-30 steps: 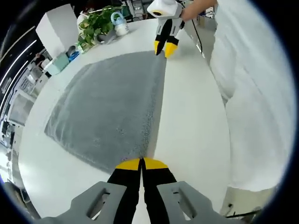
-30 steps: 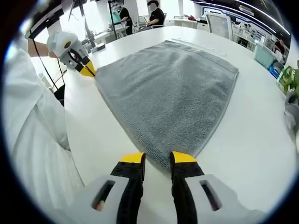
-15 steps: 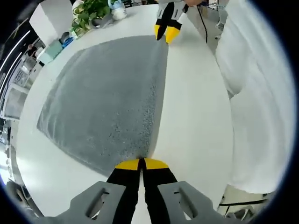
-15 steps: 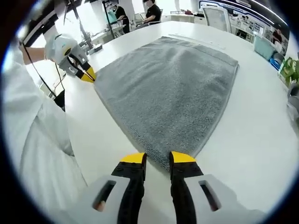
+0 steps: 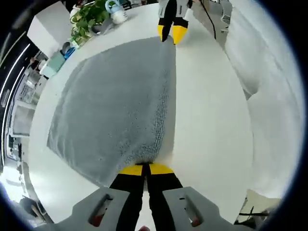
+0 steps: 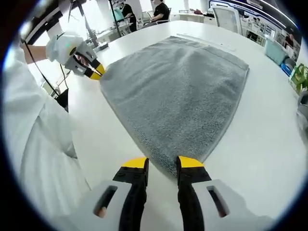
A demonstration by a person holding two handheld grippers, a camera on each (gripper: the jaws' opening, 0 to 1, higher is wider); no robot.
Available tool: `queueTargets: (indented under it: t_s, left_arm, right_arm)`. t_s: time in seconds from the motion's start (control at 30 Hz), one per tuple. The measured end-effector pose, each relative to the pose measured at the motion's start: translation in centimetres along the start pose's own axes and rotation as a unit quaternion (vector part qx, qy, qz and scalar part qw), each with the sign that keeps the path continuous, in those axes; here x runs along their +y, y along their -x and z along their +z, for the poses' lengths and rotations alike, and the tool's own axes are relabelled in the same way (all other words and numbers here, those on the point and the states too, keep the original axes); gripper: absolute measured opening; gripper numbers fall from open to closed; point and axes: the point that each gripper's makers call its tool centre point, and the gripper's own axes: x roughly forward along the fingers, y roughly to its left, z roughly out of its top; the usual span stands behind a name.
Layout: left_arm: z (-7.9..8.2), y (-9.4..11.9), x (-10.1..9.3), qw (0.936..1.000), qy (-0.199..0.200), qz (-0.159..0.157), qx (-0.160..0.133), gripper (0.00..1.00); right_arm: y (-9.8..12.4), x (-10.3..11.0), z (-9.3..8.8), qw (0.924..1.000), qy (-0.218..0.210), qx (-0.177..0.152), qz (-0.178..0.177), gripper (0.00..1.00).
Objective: Fold the towel on the table until its edges align and the towel forms a compact rectangular stack.
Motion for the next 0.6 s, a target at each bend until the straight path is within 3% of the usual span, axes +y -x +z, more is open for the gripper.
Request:
queueTargets:
  t_s: [0.2, 0.4, 0.53, 0.6]
  left_arm:
    - [-0.3, 0.2, 0.0, 0.9996, 0.024, 0.003, -0.016, 0.01]
    - [-0.9, 0.6, -0.3, 0.9983, 0.049, -0.021, -0.023, 0.01]
    - [-1.4, 0.9, -0.7, 0.9961, 0.068, -0.033, -0.046, 0.01]
    - [-1.5, 1.0, -0.7, 0.993, 0.096, -0.033, -0.059, 0.02]
  right_arm:
    - [0.0, -0.3, -0.1, 0.9996, 0.028, 0.005, -0.009, 0.16]
    - [0.1, -0.7, 0.0, 0.9996, 0.024, 0.001, -0.015, 0.12]
    - [0.1, -0.7, 0.0, 0.9997, 0.019, -0.003, -0.016, 0.11]
    - [0.1, -0.7, 0.0, 0.9996, 0.02, -0.003, -0.017, 0.11]
